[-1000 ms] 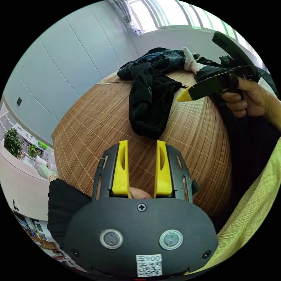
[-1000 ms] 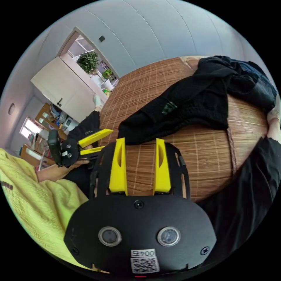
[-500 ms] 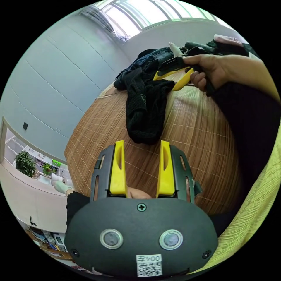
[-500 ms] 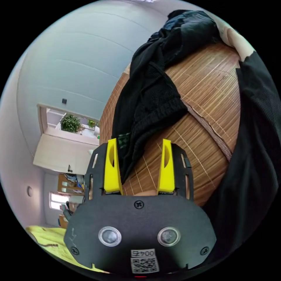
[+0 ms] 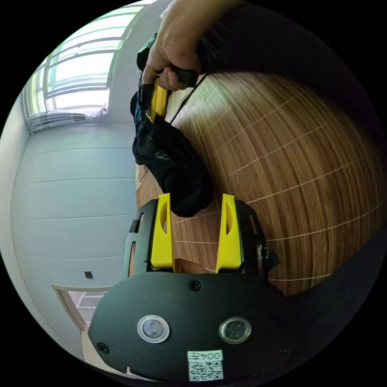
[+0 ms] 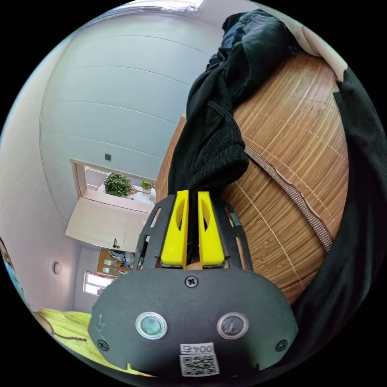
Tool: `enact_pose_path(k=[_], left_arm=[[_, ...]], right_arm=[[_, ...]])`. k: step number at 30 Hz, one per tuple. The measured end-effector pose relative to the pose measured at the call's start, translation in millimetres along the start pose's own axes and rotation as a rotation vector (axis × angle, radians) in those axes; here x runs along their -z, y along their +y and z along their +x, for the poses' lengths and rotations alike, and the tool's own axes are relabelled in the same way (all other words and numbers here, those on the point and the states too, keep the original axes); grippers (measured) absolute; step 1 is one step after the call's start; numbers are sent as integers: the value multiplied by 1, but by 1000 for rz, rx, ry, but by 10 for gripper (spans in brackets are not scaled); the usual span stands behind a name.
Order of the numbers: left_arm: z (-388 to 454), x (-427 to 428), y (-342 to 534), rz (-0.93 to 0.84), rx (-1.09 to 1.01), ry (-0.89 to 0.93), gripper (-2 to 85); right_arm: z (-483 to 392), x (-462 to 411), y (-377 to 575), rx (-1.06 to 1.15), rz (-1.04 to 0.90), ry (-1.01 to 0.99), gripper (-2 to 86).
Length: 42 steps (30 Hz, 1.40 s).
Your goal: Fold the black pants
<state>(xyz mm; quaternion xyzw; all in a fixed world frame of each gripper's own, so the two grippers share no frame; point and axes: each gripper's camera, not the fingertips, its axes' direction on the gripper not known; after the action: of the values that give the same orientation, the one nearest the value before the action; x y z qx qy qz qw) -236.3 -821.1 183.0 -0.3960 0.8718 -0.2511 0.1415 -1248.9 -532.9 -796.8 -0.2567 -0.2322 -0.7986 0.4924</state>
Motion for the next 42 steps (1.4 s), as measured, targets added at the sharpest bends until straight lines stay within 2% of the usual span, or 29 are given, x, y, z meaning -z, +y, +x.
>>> enact_pose_path(k=[7, 17, 21, 25, 27, 30, 31, 33, 36, 42], left_arm=[[44, -68, -40, -12, -128, -155, 124], [89, -69, -93, 111, -182, -230, 123], [86, -81, -123, 143, -199, -260, 117], [67, -135, -161, 69, -230, -250, 72], [36, -145, -174, 56, -165, -143, 46], [-88, -135, -174, 73, 246, 101, 18], [-111, -133, -169, 77, 321, 136, 16], [-189, -130, -142, 86, 556, 235, 11], [-259, -119, -113, 111, 734, 273, 7], [-346, -77, -108, 176, 867, 244, 4]], right_arm=[[0, 32, -1, 126, 48, -40, 50], [44, 54, -18, 48, 63, -97, 51], [57, 59, -28, 48, 57, -101, 51], [72, 72, -40, 46, 61, -103, 51], [79, 77, -46, 40, 59, -99, 55], [97, 86, -56, 7, 50, -128, 100], [105, 90, -59, -4, 47, -158, 148], [115, 97, -62, -24, 60, -198, 187], [125, 103, -68, -38, 1, -217, 201], [147, 109, -67, -120, -107, -277, 221]])
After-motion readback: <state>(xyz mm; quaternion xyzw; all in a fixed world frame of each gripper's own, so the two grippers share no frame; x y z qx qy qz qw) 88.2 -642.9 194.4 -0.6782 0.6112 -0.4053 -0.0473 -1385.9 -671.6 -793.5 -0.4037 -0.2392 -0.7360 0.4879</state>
